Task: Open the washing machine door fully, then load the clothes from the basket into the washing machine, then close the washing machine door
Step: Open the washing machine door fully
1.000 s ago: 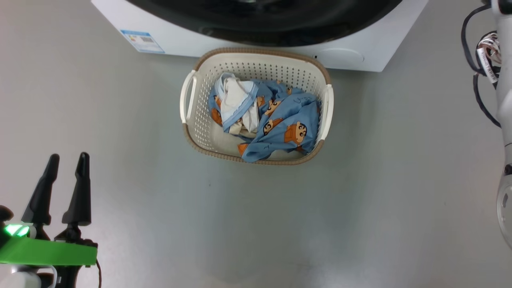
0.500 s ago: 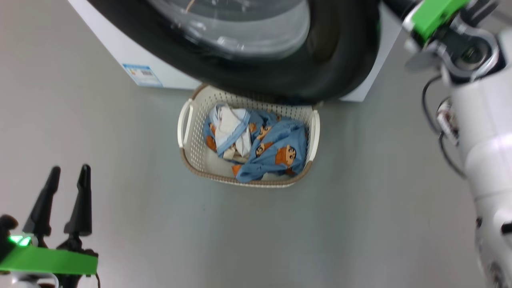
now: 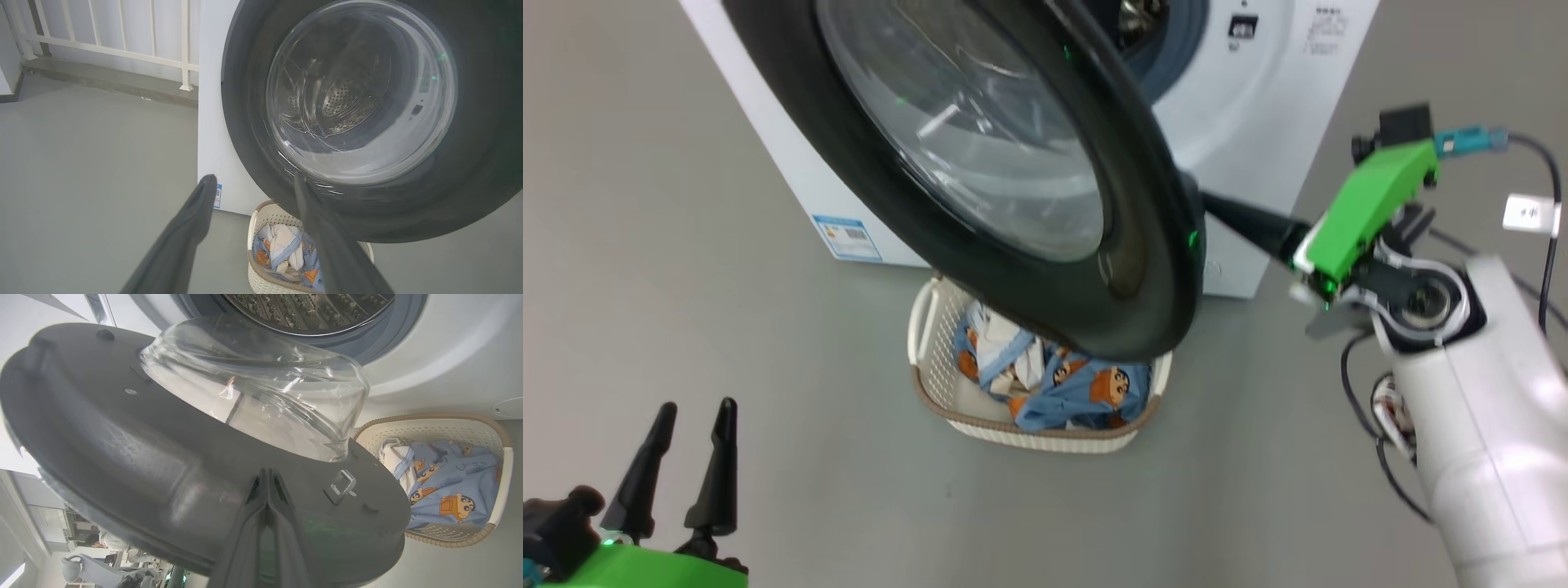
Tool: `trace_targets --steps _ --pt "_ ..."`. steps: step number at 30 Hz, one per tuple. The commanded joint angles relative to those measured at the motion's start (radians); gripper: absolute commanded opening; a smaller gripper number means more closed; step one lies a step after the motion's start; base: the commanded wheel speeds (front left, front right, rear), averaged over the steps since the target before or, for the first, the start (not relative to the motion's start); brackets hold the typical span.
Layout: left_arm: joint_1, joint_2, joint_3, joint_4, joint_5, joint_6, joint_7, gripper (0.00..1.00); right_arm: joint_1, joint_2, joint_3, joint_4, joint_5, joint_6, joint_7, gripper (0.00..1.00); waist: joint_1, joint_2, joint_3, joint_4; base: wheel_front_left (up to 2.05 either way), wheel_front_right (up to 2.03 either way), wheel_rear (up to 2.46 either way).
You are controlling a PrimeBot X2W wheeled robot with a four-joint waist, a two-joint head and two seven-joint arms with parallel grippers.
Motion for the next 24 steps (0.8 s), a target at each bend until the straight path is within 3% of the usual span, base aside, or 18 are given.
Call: trace_targets --steps 1,9,24 --pt "-0.009 0.027 0.036 -0.011 0.014 -0.002 -0.006 1.00 0.028 0.024 0.014 -0.061 0.011 0.006 0.021 0.00 0.0002 0.0000 -0.042 0.037 0.00 0.00 0.00" --pt "0.003 0.010 0.029 0.024 0.039 -0.002 -0.006 1.00 0.165 0.024 0.016 -0.164 0.056 0.006 0.055 0.00 0.0002 0.0000 -0.098 0.103 0.00 0.00 0.00" --pt "0.005 -0.015 0.029 0.063 0.081 -0.002 -0.006 1.00 0.298 0.024 0.050 -0.244 0.123 0.006 0.090 0.00 0.0002 0.0000 -0.152 0.224 0.00 0.00 0.00"
